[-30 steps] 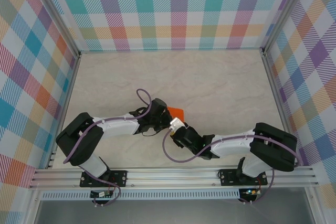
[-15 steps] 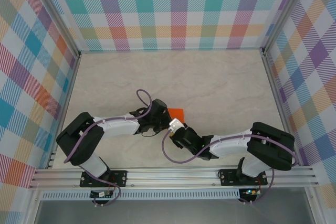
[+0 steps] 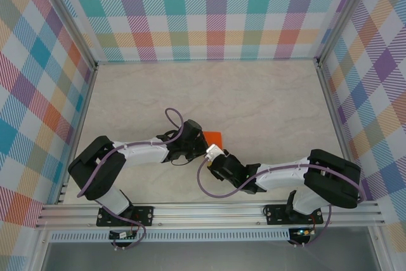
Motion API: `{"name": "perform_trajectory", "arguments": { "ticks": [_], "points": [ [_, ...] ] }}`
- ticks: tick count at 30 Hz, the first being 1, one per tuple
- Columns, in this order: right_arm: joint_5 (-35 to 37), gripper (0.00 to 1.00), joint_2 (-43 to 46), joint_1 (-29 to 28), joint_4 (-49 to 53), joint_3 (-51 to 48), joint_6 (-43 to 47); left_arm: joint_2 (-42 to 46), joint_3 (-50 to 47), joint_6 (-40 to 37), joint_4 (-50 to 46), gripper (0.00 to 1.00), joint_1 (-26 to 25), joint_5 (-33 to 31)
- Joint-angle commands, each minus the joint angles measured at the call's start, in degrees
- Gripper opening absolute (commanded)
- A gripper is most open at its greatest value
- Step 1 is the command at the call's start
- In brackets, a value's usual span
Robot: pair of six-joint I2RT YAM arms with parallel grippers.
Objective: Fold a paper plane with a square sheet of paper (pick it up from the middle)
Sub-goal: Fold the wing for the fifth time at the center of the table.
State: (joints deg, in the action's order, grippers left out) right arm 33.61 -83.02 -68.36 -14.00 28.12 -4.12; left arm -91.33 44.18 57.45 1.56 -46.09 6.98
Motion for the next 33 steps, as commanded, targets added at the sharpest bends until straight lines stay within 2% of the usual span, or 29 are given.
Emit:
{"name": "perform_trajectory", "arguments": {
  "ticks": [1, 9, 19, 29, 33],
  "points": [
    [0.46, 0.49, 1.15, -1.19, 2.71, 0.81, 1.53, 1.93, 0.56, -0.59, 0.11, 0.0, -0.22, 0.76],
    [1.93, 0.51, 4.65, -2.54, 3.45, -0.72, 1.28, 2.27, 0.45, -0.69, -0.12, 0.0, -0.15, 0.71],
    [3.05, 0.5, -1.94, -2.61, 1.95, 2.57, 2.45, 2.12, 0.59, -0.72, -0.24, 0.0, -0.15, 0.94],
    [5.37, 0.36, -3.38, -2.57, 0.56, 1.53, 1.48, 1.86, 0.9, -0.76, -0.51, 0.0, -0.22, 1.02],
    [5.46, 0.35, -2.9, -2.57, 0.88, 1.8, 1.39, 1.77, 0.82, -0.76, -0.55, 0.0, -0.22, 1.01]
  ]
}}
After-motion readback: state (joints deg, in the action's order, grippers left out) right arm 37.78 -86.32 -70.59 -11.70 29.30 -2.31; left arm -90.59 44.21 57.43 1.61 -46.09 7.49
